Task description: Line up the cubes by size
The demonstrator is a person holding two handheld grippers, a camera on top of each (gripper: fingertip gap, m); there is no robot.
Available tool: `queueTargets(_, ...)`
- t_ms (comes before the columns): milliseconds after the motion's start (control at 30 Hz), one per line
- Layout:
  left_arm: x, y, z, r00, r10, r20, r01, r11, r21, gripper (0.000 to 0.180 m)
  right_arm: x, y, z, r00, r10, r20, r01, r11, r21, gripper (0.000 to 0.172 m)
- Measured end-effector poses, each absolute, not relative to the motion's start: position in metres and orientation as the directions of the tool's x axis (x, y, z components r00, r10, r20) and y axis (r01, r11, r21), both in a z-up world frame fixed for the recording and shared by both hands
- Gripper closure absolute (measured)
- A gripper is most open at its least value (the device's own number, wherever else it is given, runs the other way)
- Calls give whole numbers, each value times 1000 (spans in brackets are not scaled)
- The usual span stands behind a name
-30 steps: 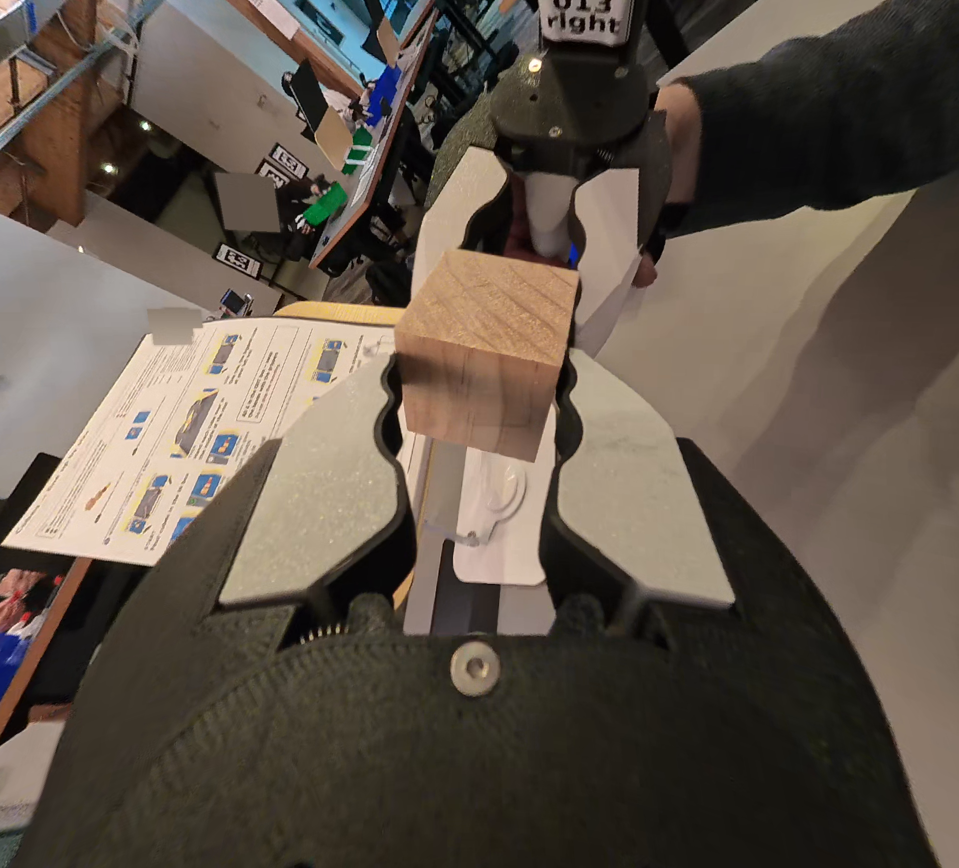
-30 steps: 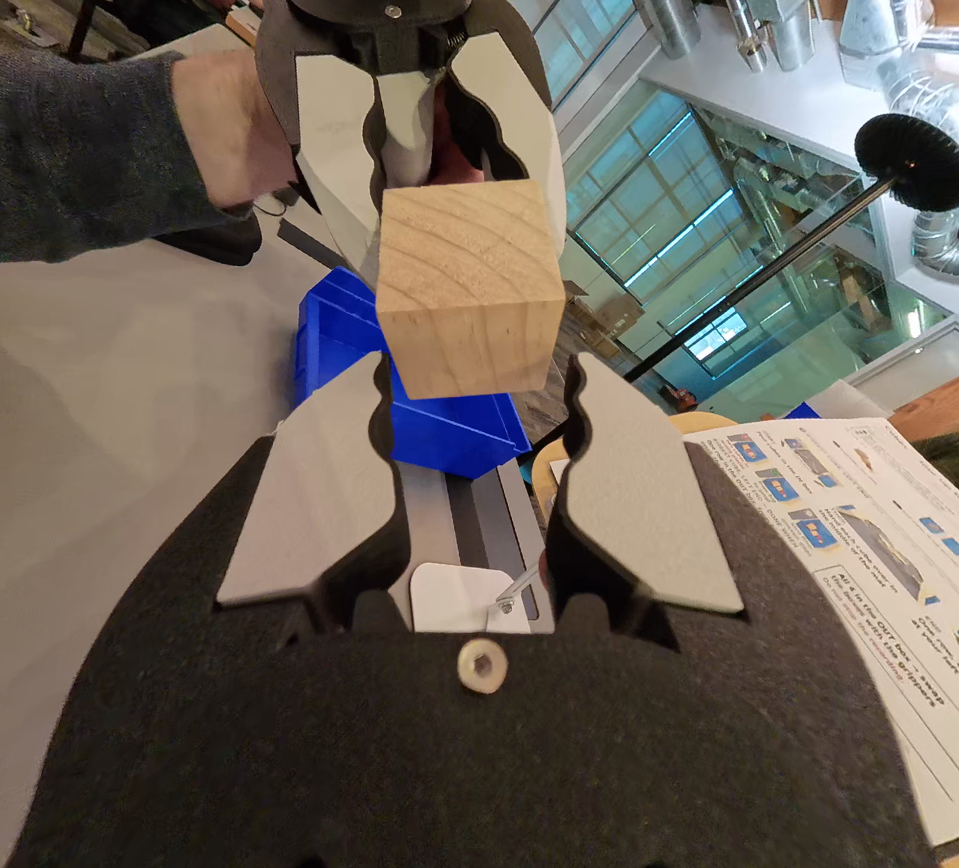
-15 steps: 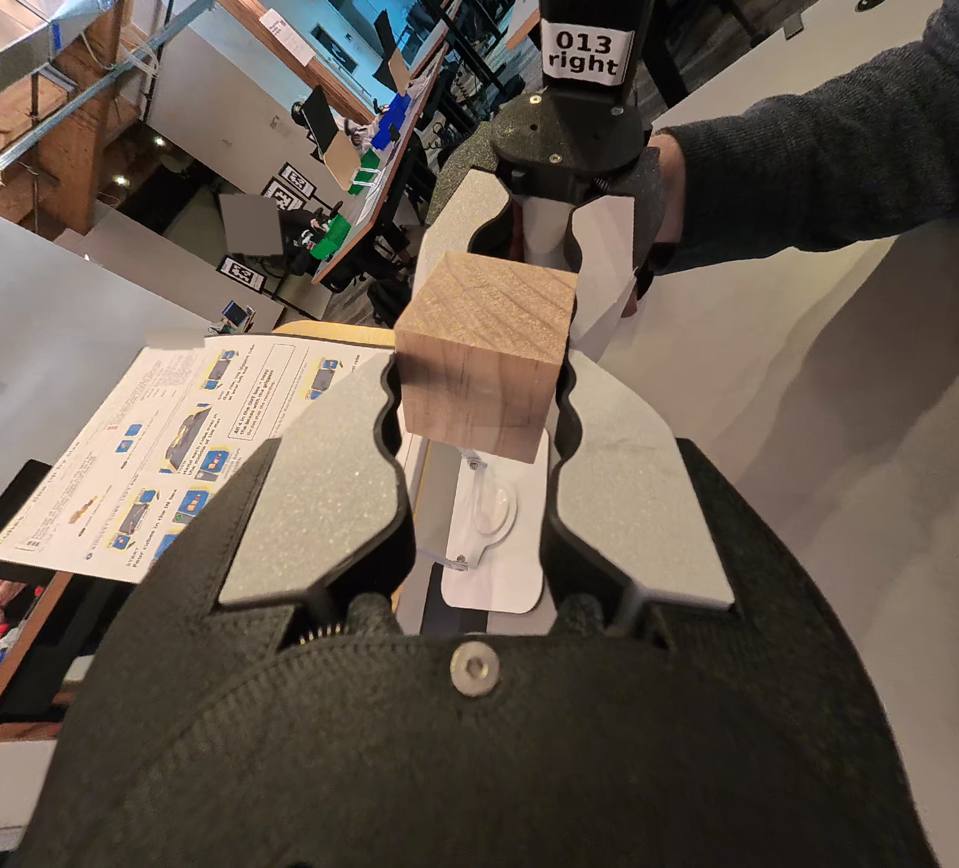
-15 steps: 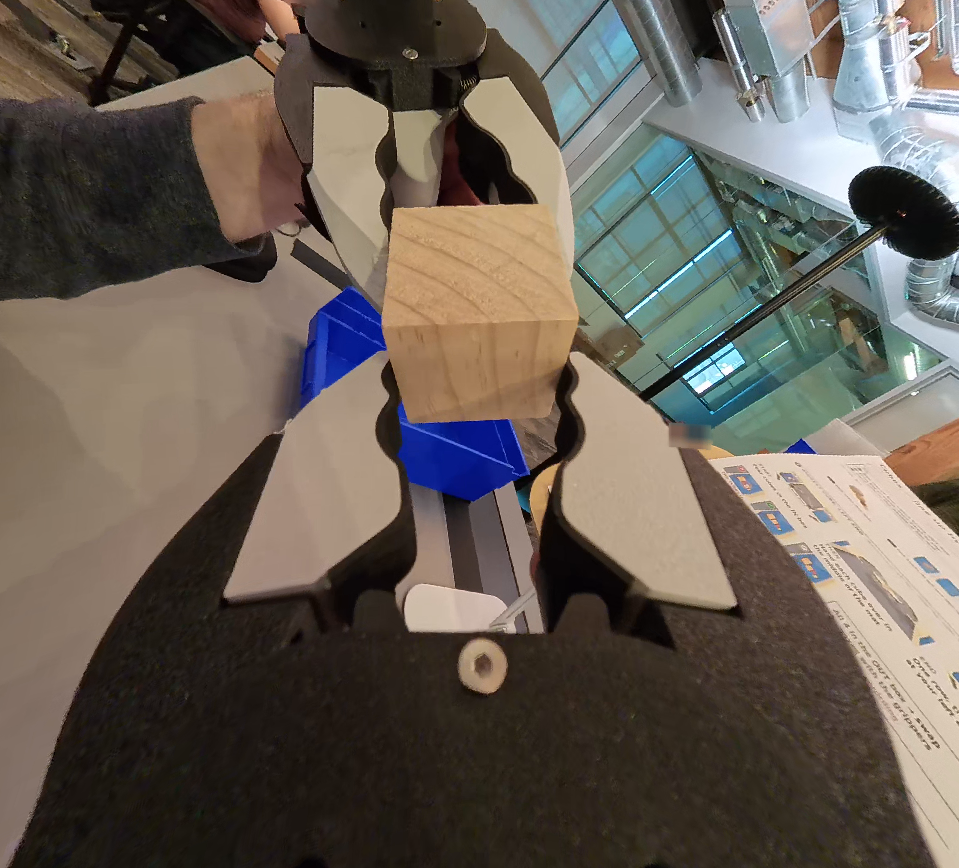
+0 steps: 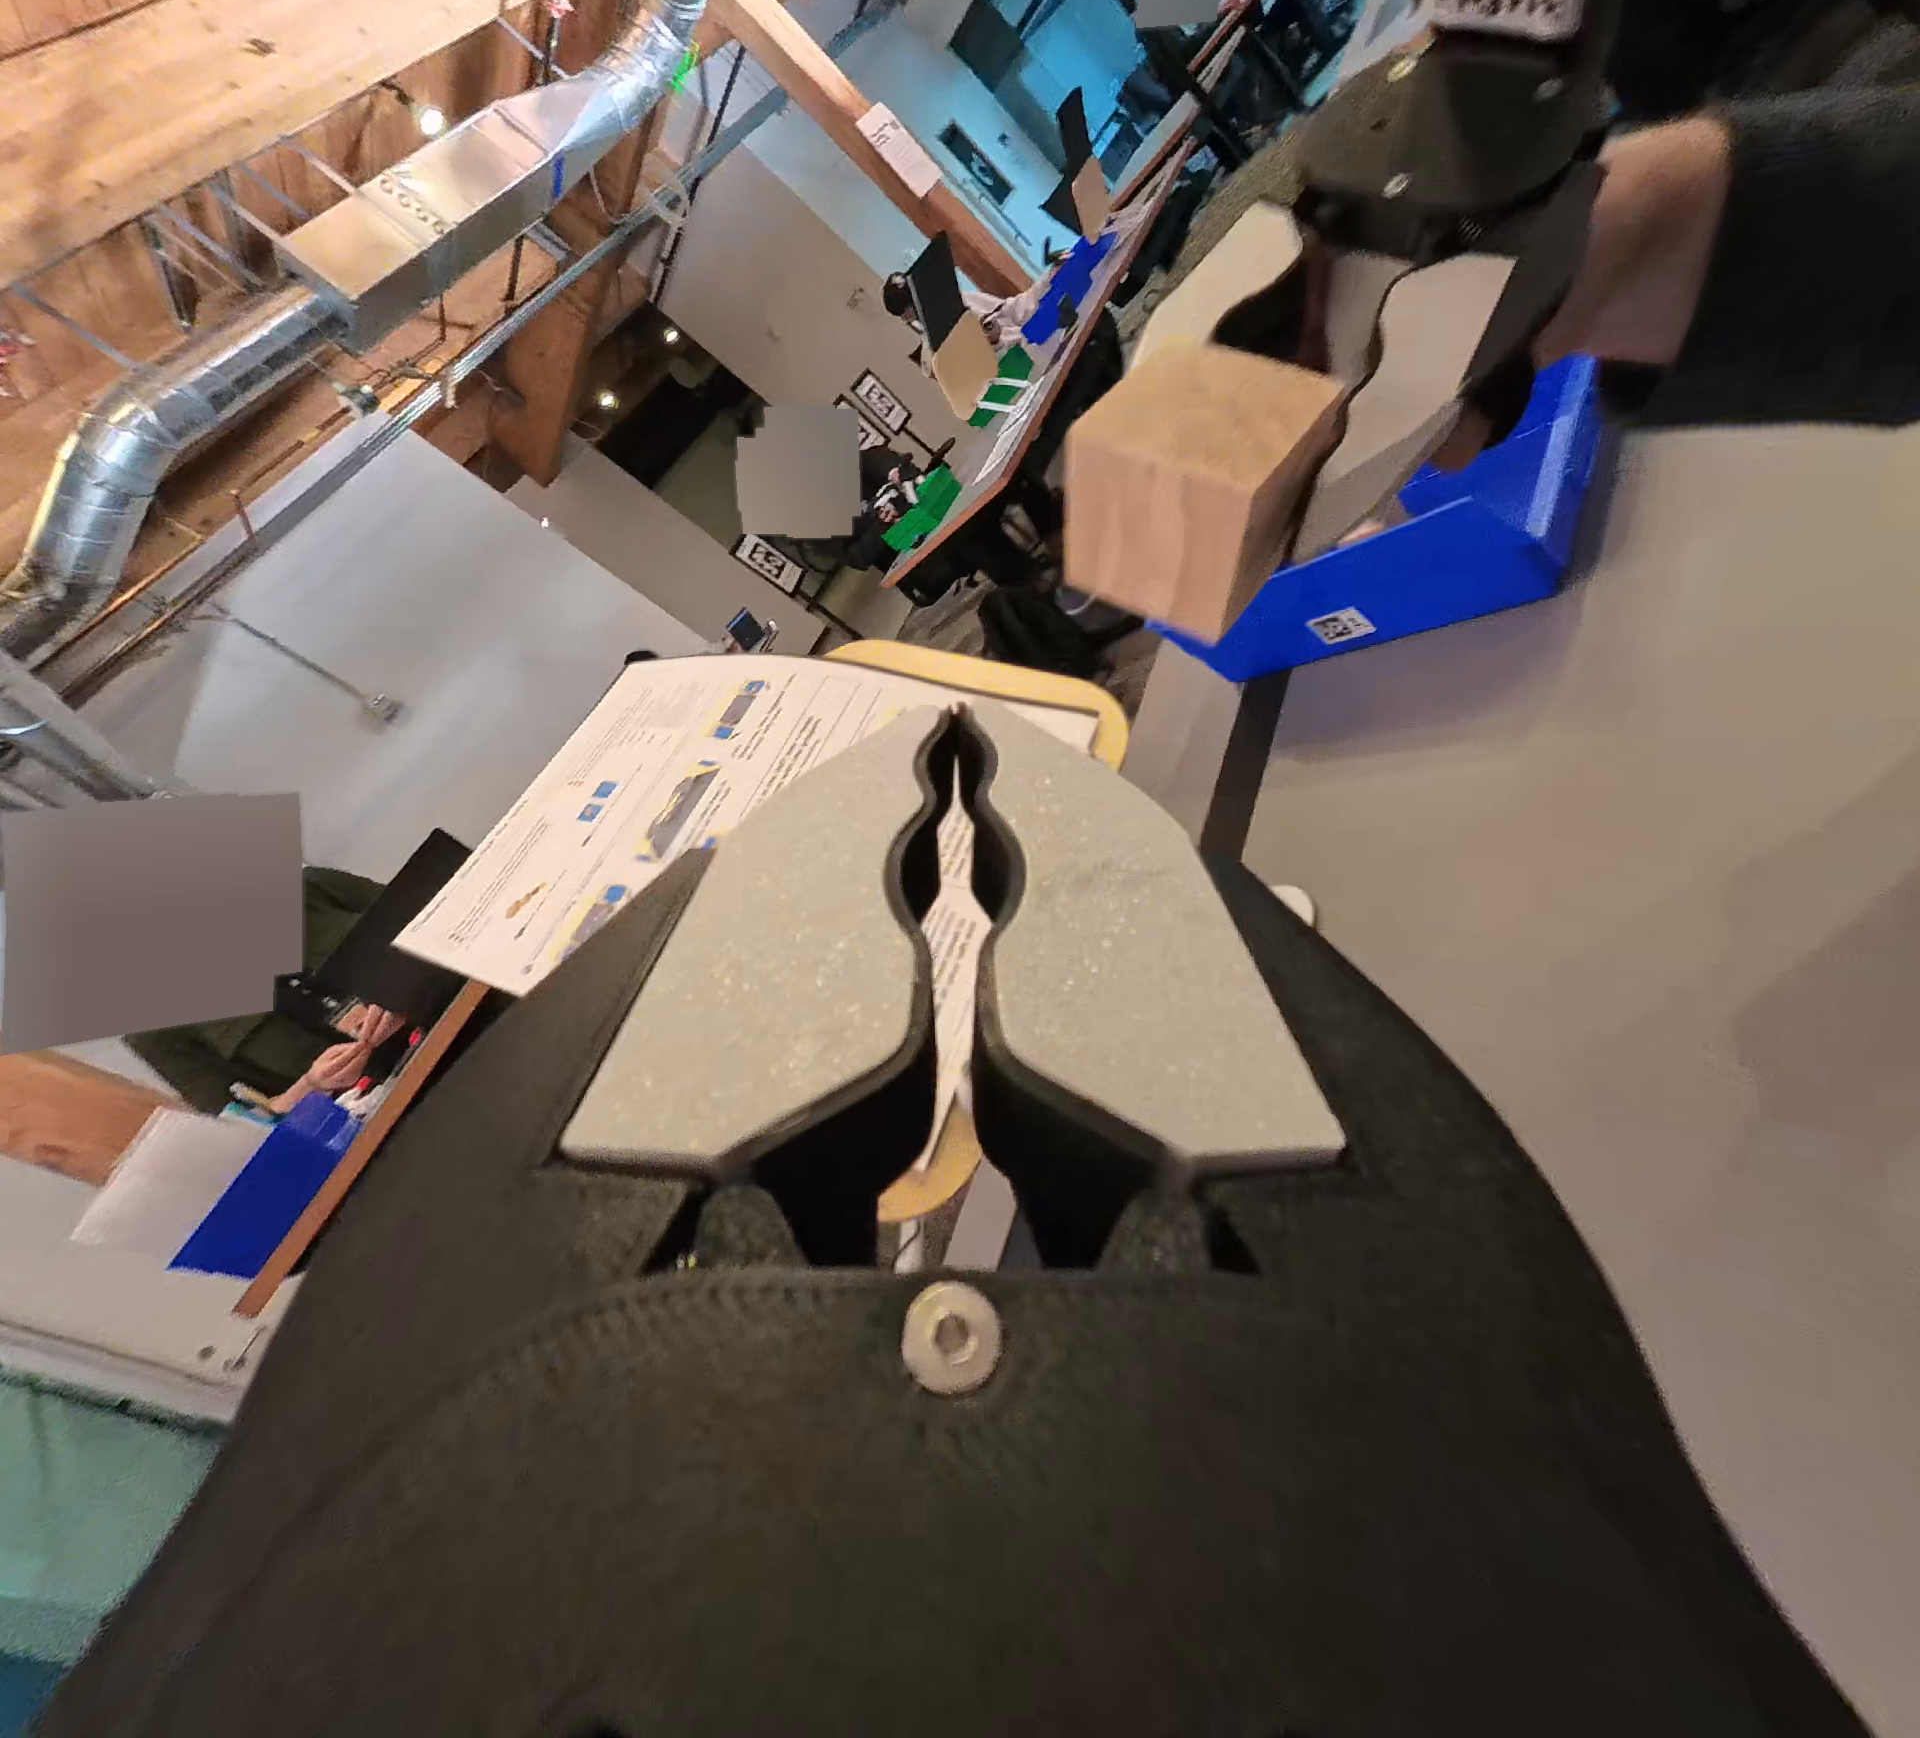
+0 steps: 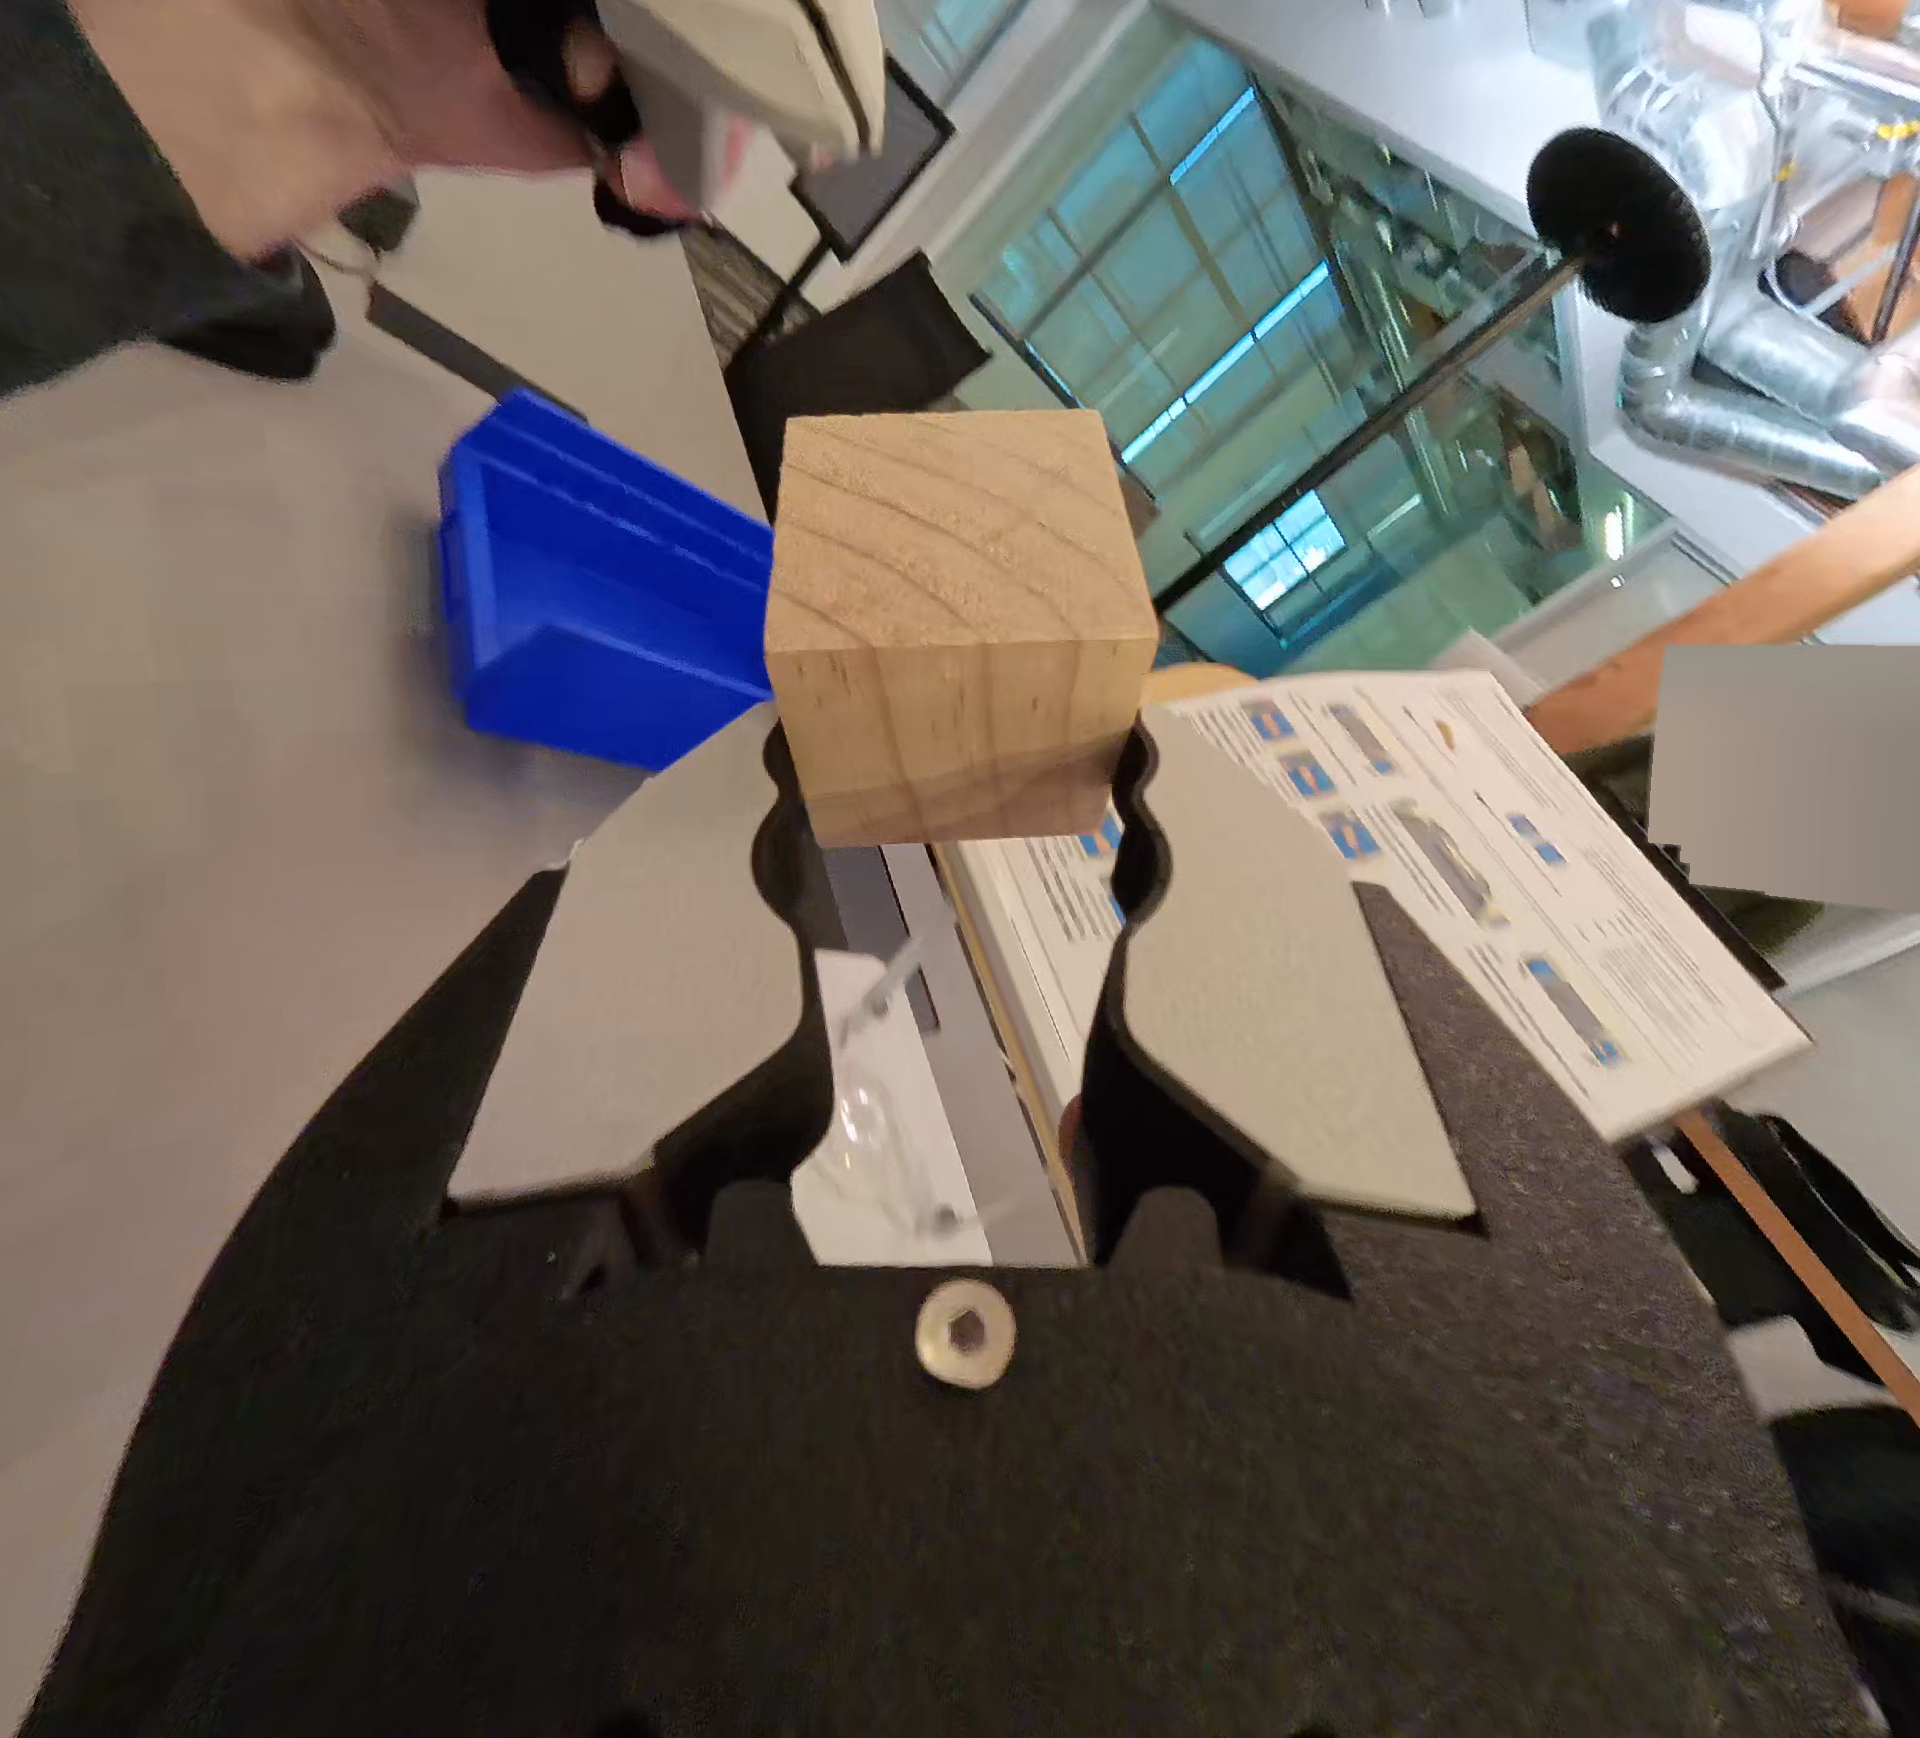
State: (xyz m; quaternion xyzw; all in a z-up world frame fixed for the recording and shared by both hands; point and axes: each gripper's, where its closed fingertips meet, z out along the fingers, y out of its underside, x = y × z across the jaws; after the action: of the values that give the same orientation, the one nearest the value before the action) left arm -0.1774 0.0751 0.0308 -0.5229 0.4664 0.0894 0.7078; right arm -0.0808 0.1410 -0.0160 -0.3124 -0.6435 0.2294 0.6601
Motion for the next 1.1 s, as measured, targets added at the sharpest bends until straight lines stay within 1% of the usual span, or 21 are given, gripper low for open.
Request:
queueTargets(67,-186,74,33,562,-346,-751,-620,426,-659,180,-51,158,-20,83,694,715,173,697,-696,114)
queueTargets(167,-192,72,33,563,-345,-751,-622,421,-660,180,4,209,-34,103,640,761,407,672,-619,114)
queueTargets(233,-196,72,31,555,-338,-760,-640,411,-650,180,47,247,-45,96,606,790,576,613,-541,114)
queueTargets(300,-197,71,31,552,-336,-763,-646,406,-646,180,88,278,-57,62,601,797,703,540,-463,114)
queueTargets(400,-198,71,32,555,-329,-764,-647,407,-645,180,140,316,-78,-11,620,784,841,430,-328,114)
queueTargets(467,-196,70,32,551,-330,-766,-648,409,-643,180,169,335,-97,-80,647,758,906,364,-215,114)
queueTargets(533,-196,70,32,545,-324,-774,-658,407,-634,180,194,351,-115,-130,678,723,947,302,-112,114)
queueTargets(600,-195,70,31,537,-324,-779,-665,405,-628,180,213,363,-132,-166,719,675,965,258,-38,114)
queueTargets(833,-200,77,26,533,-319,-784,-686,381,-620,180,256,399,-179,-224,818,530,974,164,159,114)
queueTargets(967,-200,79,23,527,-327,-784,-689,376,-620,180,273,414,-198,-242,852,465,959,136,249,114)
queueTargets(1100,-202,82,21,523,-330,-786,-696,367,-617,180,284,423,-215,-248,880,405,943,123,310,114)
